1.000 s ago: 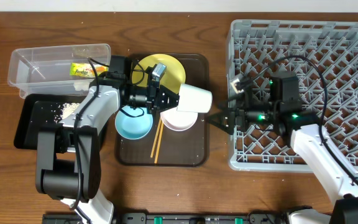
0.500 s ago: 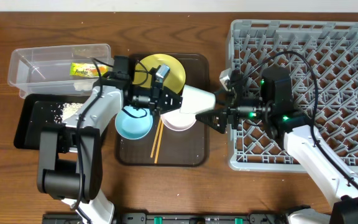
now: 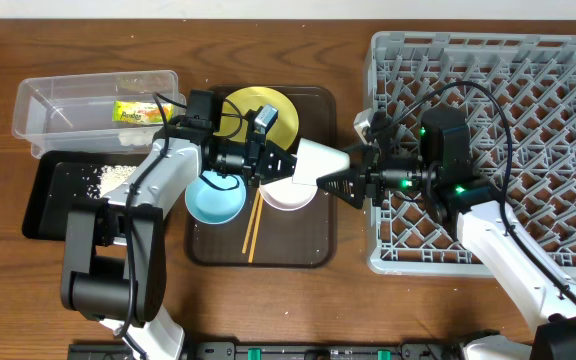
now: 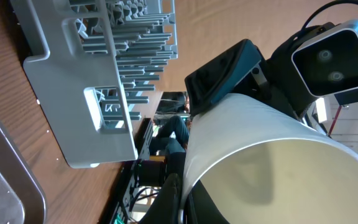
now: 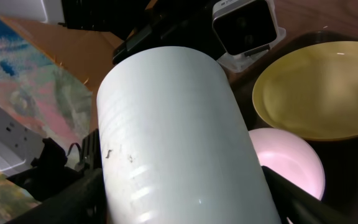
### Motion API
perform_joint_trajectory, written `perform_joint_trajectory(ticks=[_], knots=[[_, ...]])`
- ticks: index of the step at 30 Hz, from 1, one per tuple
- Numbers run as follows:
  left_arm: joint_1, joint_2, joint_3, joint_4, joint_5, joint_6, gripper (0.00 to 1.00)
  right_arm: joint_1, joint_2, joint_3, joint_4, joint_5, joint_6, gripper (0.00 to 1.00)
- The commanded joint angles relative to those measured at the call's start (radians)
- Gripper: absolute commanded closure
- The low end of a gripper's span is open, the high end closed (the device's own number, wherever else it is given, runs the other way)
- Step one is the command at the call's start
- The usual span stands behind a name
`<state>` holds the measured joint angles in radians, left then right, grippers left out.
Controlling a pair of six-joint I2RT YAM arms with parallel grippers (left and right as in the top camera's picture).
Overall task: Sort waste into correct bins and load items into the dishwasher rack
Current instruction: 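Carry the white cup with the right gripper over the dish rack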
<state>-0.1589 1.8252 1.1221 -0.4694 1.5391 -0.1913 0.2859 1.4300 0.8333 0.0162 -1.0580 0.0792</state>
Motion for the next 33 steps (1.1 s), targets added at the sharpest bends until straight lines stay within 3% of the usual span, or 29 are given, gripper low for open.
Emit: perform_joint_trajectory(ticks=[1,12,15,16,19,23,33], knots=[[0.002,-0.005,0.007,0.001,0.019,-0.01,0.94,0.019,0.007,0.016,0.0,-0.005,-0.002,0.3],[0.002,-0.005,0.007,0.001,-0.018,-0.01,0.94,0.018,0.007,0.016,-0.002,-0.005,-0.002,0.47],[0.002,-0.005,0.007,0.0,-0.074,-0.009,0.85,0.018,0.007,0.016,-0.009,-0.005,-0.002,0.55],[0.002,-0.005,0.007,0.0,-0.108,-0.009,0.83,0.018,0.007,0.016,-0.01,-0.005,-0.002,0.6],[0.003,-0.005,0.007,0.0,-0.245,-0.009,0.65,0.018,0.007,0.016,-0.022,-0.004,-0.002,0.71],[0.013,-0.009,0.007,-0.009,-0.423,-0.009,0.58,0.018,0.007,0.016,-0.07,0.028,-0.002,0.99],[0.098,-0.197,0.008,-0.169,-0.785,0.043,0.57,-0.006,-0.008,0.031,-0.115,0.146,0.021,0.99]])
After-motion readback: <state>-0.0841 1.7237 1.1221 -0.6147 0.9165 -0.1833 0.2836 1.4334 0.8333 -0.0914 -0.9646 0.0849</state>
